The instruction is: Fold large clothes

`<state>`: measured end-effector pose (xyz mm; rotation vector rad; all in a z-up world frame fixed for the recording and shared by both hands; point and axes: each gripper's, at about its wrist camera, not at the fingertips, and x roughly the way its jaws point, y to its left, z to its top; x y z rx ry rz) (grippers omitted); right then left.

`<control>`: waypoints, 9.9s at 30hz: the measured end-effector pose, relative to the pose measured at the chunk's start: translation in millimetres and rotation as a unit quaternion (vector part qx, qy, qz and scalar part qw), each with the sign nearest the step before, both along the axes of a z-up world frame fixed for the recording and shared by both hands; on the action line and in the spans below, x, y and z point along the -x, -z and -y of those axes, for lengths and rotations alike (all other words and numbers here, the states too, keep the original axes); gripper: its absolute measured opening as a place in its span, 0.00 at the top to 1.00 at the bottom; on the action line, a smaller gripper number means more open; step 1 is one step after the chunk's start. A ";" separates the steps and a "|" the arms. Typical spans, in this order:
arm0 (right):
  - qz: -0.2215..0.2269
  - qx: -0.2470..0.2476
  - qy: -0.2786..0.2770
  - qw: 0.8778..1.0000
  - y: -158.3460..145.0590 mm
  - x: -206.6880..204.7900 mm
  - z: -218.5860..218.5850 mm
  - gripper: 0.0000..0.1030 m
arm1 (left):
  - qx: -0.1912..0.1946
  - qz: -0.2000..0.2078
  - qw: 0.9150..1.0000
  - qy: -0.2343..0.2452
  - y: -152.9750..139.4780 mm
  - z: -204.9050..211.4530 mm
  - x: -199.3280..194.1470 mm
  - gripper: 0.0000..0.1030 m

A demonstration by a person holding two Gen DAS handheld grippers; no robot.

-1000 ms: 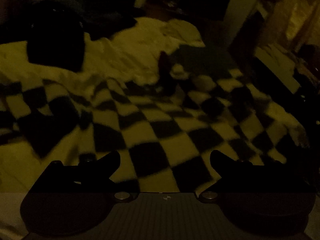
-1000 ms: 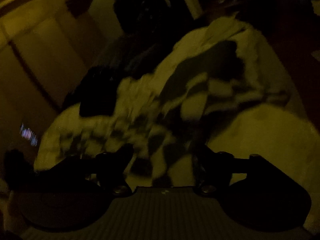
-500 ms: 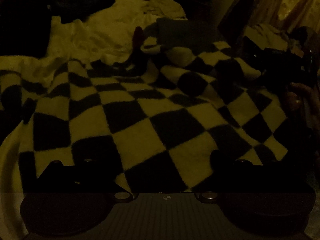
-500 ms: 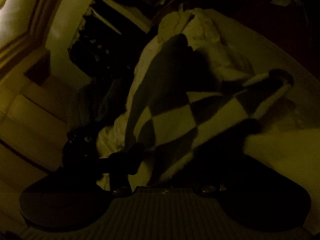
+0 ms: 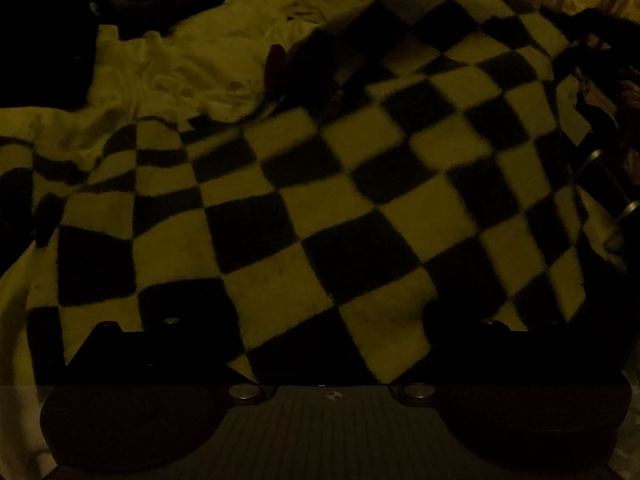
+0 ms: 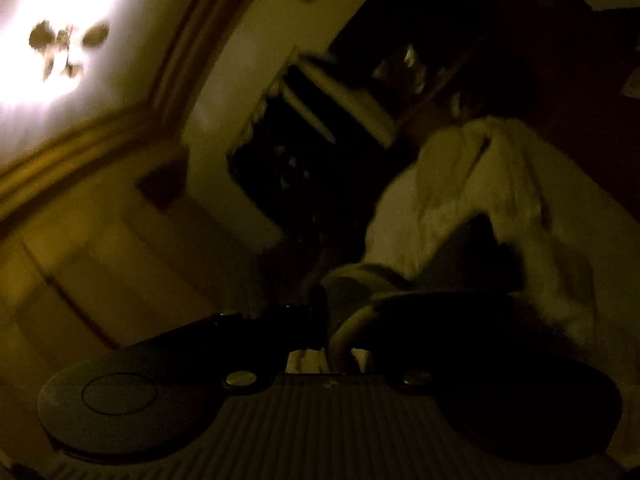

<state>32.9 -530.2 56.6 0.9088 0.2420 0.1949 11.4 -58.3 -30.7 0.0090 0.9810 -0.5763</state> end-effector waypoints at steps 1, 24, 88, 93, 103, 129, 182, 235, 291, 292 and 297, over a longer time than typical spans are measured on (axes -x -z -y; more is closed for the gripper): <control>-0.008 -0.009 0.016 1.000 1.4 -5.8 9.4 0.93 | 0.002 0.001 1.000 0.000 0.3 -0.9 0.7 0.00; -0.156 -0.117 0.187 0.963 154.3 6.3 39.3 0.76 | 0.018 0.014 1.000 -0.011 8.7 -4.6 4.3 0.00; -0.091 0.242 -0.167 0.951 115.3 -26.8 -132.6 0.22 | -0.030 0.088 0.992 -0.083 25.4 2.1 -144.4 0.37; -0.098 0.207 -0.140 0.963 119.3 -25.6 -117.3 0.41 | -0.045 0.174 0.981 -0.079 -28.0 -16.8 -93.4 0.38; -0.115 0.186 -0.151 0.964 122.4 -30.0 -114.2 0.33 | -0.027 0.155 0.984 -0.081 -65.3 -57.6 -29.4 0.00; -0.138 0.173 -0.150 0.964 127.1 -32.9 -113.2 0.27 | 0.017 0.115 0.991 -0.060 -40.8 -4.5 -65.8 0.19; -0.146 0.162 -0.150 0.964 129.1 -33.2 -112.1 0.24 | -0.021 0.093 0.964 -0.248 -8.8 -138.9 -41.6 0.29; -0.113 0.438 -0.132 0.882 47.9 -15.0 -128.7 0.31 | -0.025 0.090 0.976 -0.196 21.5 -88.8 -40.5 0.00; -0.111 0.261 -0.193 0.939 39.1 13.2 -203.8 0.17 | -0.048 0.196 0.901 -0.384 -13.9 -175.4 0.1 0.00; -0.110 0.266 -0.196 0.938 41.6 11.9 -208.3 0.17 | -0.048 0.191 0.902 -0.384 -10.8 -175.8 -1.1 0.00; -0.133 0.283 -0.203 0.928 72.6 8.2 -222.6 0.16 | -0.056 0.170 0.911 -0.371 6.9 -172.5 -13.2 0.00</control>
